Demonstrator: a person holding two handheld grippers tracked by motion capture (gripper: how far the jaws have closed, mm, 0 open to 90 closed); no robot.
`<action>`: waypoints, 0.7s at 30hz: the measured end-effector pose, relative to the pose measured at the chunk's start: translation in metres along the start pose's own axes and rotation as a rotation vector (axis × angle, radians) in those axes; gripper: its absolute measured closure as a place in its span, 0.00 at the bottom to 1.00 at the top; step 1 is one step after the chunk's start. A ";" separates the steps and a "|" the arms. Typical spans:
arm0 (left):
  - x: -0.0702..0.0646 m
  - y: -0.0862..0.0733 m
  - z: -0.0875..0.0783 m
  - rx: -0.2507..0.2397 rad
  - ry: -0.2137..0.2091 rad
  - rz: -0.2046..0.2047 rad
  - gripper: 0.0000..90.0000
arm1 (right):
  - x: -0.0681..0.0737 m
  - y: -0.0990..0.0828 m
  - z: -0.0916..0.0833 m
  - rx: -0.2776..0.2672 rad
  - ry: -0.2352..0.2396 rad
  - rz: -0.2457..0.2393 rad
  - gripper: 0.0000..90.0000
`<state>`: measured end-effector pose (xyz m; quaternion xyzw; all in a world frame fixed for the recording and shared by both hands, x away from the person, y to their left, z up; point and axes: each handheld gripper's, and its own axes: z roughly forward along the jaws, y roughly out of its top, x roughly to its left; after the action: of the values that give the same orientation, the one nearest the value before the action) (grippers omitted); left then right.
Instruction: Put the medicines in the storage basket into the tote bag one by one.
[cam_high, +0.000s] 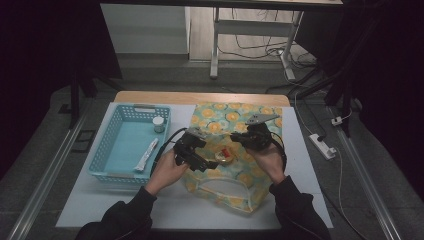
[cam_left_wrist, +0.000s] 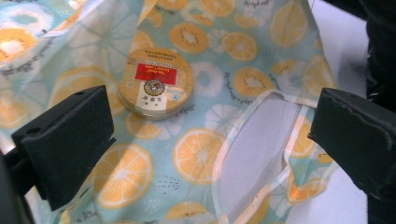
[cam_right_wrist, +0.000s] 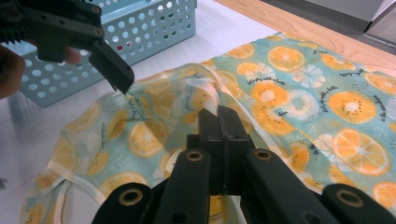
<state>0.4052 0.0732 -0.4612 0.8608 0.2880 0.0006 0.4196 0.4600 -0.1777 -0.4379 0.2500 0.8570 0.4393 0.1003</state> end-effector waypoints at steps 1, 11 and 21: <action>0.000 -0.001 -0.002 0.001 0.005 0.001 0.00 | 0.000 0.000 0.000 -0.001 0.000 0.000 1.00; 0.002 -0.007 -0.019 -0.012 0.024 -0.022 0.00 | 0.000 0.000 -0.002 -0.003 -0.002 -0.002 1.00; 0.010 -0.016 -0.043 -0.029 0.065 -0.053 0.00 | 0.001 0.000 -0.001 0.002 0.000 -0.001 1.00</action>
<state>0.3948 0.1167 -0.4475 0.8462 0.3242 0.0217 0.4222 0.4592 -0.1778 -0.4374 0.2495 0.8575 0.4385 0.1004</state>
